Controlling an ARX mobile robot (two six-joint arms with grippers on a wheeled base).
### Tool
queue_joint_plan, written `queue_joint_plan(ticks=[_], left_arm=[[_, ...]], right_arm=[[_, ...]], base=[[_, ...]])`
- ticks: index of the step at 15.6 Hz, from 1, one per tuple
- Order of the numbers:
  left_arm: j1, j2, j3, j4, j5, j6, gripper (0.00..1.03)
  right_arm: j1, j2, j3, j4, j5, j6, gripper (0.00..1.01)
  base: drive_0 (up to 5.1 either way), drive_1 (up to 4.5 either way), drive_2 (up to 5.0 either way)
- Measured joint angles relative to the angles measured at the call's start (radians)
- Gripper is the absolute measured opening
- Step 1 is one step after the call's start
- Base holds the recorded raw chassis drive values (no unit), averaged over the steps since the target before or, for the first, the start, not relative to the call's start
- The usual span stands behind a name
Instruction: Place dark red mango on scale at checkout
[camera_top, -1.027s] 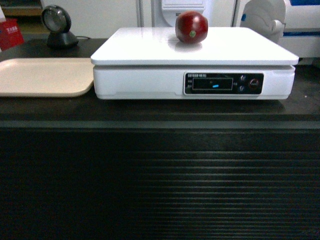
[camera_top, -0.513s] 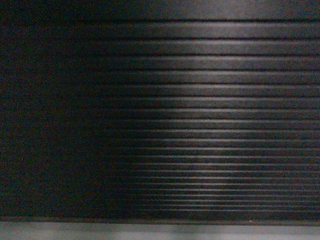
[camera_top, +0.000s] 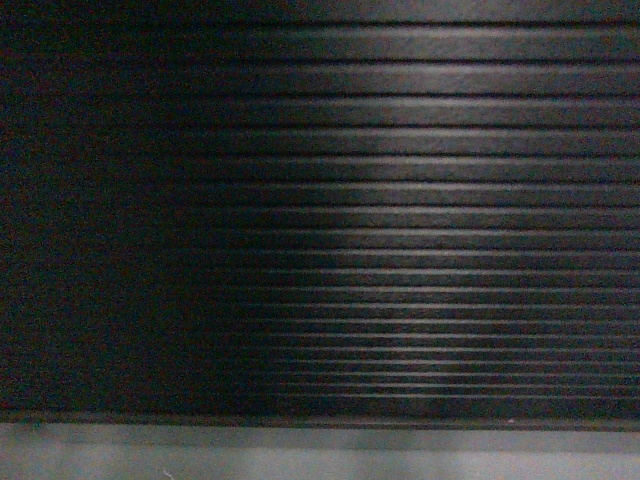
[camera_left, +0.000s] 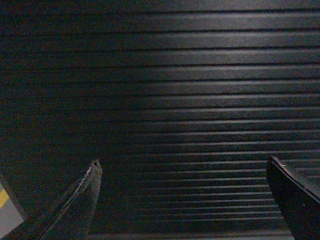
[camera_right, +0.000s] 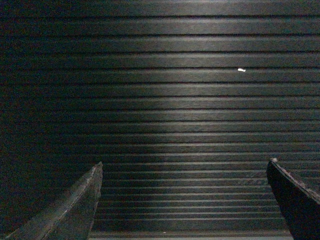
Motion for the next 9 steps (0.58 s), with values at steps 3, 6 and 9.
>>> queue_joint_plan(ticks=[3, 6, 9], left_arm=[[0.0, 0.0, 0.0, -0.005, 0.001, 0.0, 0.98], [0.0, 0.0, 0.0, -0.003, 0.001, 0.0, 0.98], [0.0, 0.0, 0.0, -0.003, 0.001, 0.0, 0.98]], right_arm=[[0.0, 0.0, 0.0, -0.004, 0.0, 0.0, 0.98], [0.0, 0.0, 0.0, -0.002, 0.001, 0.0, 0.98], [0.0, 0.0, 0.0, -0.002, 0.001, 0.0, 0.98]], base=[[0.0, 0.0, 0.0], [0.0, 0.0, 0.0], [0.0, 0.0, 0.0]])
